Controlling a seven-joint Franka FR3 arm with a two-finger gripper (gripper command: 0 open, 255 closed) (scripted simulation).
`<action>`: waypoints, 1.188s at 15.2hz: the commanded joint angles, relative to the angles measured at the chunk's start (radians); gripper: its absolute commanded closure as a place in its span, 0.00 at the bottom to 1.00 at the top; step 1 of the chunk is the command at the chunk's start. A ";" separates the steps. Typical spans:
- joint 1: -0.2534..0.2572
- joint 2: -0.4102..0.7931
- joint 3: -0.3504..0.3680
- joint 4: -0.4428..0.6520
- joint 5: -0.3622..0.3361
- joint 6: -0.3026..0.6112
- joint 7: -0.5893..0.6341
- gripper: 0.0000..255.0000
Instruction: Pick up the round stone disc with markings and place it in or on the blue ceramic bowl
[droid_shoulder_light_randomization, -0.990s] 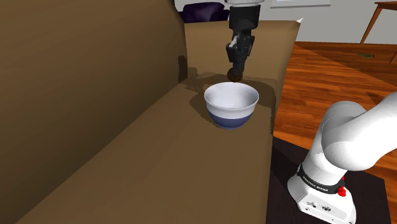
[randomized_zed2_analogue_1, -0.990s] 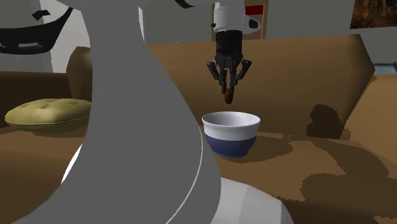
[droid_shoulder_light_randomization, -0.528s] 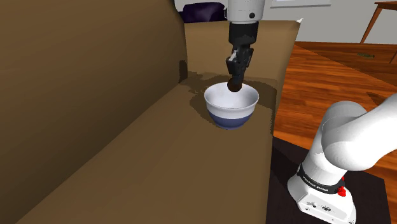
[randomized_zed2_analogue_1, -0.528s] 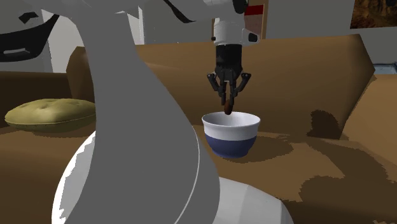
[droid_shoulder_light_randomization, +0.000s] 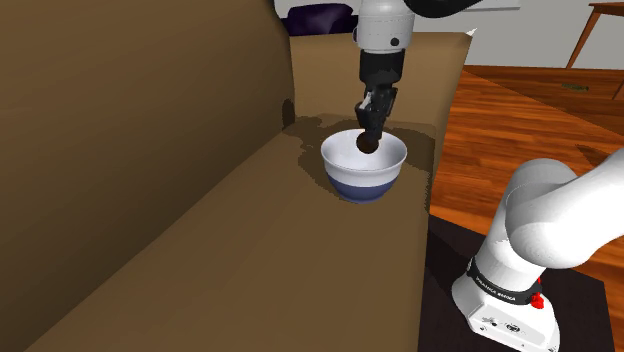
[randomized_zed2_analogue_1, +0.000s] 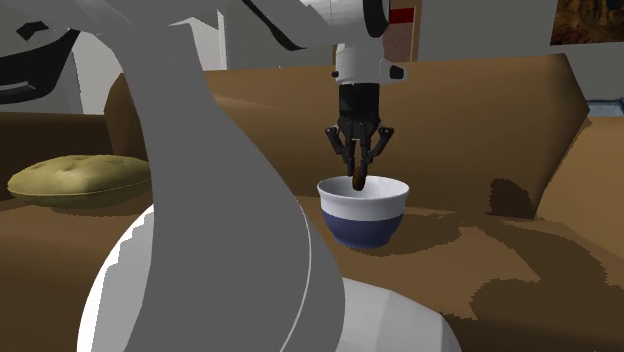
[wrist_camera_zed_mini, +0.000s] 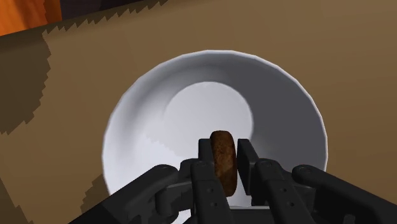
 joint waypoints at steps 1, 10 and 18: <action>0.000 0.000 0.000 -0.001 0.000 0.001 0.000 1.00; -0.001 0.008 -0.001 0.038 -0.002 -0.030 0.001 0.00; -0.004 0.037 -0.004 0.153 -0.006 -0.116 0.003 0.00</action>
